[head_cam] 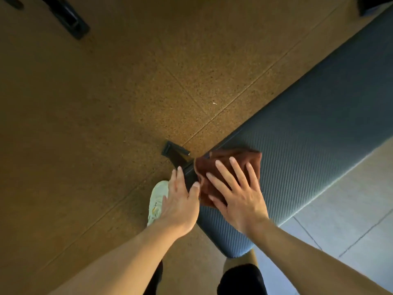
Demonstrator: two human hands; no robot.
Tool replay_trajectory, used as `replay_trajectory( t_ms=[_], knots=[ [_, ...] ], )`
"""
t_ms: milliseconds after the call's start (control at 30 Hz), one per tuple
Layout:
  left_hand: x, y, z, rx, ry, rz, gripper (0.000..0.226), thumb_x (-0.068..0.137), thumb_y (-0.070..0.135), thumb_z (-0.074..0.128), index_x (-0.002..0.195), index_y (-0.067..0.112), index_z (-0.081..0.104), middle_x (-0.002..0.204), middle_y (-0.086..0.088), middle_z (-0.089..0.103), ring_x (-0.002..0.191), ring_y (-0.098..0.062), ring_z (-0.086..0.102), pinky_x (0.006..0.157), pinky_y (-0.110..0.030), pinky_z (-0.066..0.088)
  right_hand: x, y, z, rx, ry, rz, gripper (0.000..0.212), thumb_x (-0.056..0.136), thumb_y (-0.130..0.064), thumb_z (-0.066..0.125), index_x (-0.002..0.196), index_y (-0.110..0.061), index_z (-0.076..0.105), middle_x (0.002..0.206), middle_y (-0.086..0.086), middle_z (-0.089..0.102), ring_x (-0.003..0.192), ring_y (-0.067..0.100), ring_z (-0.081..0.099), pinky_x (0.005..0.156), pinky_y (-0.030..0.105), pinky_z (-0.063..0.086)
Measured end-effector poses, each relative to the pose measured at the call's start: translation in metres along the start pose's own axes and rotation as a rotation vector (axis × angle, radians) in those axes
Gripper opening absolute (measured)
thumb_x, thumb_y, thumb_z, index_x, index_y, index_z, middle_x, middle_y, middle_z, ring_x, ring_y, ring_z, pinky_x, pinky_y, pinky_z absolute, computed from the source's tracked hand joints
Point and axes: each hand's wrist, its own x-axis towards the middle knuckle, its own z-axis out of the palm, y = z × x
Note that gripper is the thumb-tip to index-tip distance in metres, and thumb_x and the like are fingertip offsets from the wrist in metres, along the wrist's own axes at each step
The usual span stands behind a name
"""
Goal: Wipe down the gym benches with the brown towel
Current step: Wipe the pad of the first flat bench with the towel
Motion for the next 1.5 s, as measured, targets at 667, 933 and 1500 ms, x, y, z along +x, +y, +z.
replay_trajectory(
  t_ms=[667,933,1500],
  knots=[
    [0.028,0.033,0.047,-0.076,0.380,-0.307,0.077,0.099,0.068,0.017,0.157,0.032,-0.018,0.160,0.003,-0.038,0.154,-0.029,-0.018,0.125,-0.051,-0.002,-0.011,0.125,-0.014,-0.309,-0.147,-1.322,0.054,0.103,-0.063,0.045,0.154,-0.045,0.044,0.174,-0.005,0.023,0.161,0.034,0.011,0.127,0.063,-0.010],
    [0.005,0.008,0.039,-0.927,0.477,0.053,0.066,0.103,0.061,0.020,0.161,0.032,0.008,0.170,0.004,0.002,0.156,-0.019,0.002,0.126,-0.043,0.003,0.076,0.050,-0.027,-0.114,0.026,-0.718,0.066,0.097,-0.071,0.046,0.157,-0.044,0.039,0.173,0.001,0.025,0.160,0.042,0.009,0.121,0.076,0.009],
    [-0.102,-0.030,0.216,-0.778,0.612,0.152,0.070,0.099,0.060,0.024,0.158,0.041,-0.009,0.161,0.029,-0.019,0.146,0.011,-0.018,0.120,-0.025,-0.006,0.027,0.019,-0.026,-0.246,-0.019,-0.499,0.076,0.097,-0.081,0.029,0.162,-0.043,0.027,0.176,0.004,0.009,0.162,0.039,-0.006,0.125,0.068,-0.004]
  ],
)
